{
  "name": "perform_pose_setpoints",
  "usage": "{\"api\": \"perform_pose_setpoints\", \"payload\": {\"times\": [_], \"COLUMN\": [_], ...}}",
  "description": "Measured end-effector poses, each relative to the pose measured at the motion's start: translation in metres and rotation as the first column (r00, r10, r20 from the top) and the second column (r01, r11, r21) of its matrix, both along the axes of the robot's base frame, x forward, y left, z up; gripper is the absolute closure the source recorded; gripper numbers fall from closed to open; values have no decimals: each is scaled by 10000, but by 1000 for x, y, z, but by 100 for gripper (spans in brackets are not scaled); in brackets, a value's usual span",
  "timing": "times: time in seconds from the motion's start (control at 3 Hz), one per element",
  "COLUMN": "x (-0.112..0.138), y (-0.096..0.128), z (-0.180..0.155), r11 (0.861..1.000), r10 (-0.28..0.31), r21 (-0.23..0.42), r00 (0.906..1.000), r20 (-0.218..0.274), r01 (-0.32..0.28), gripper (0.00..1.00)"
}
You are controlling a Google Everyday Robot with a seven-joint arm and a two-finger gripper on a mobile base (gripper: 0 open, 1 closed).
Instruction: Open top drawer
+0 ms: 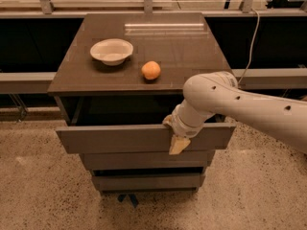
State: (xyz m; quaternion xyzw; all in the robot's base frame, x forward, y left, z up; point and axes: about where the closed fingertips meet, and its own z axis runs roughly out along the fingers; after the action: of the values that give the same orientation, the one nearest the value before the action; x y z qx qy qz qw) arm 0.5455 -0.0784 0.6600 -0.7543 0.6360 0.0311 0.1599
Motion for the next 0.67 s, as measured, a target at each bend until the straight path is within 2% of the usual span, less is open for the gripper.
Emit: {"api": "perform_pose_setpoints", "payload": {"times": [0.33, 0.67], "x": [0, 0], "y": [0, 0], "z": [3, 3], "r11": [10000, 10000], "r10": [0, 0], "r21": [0, 0], "r00": [10000, 10000], "r20": [0, 0], "r01": [0, 0], "gripper": [40, 22]}}
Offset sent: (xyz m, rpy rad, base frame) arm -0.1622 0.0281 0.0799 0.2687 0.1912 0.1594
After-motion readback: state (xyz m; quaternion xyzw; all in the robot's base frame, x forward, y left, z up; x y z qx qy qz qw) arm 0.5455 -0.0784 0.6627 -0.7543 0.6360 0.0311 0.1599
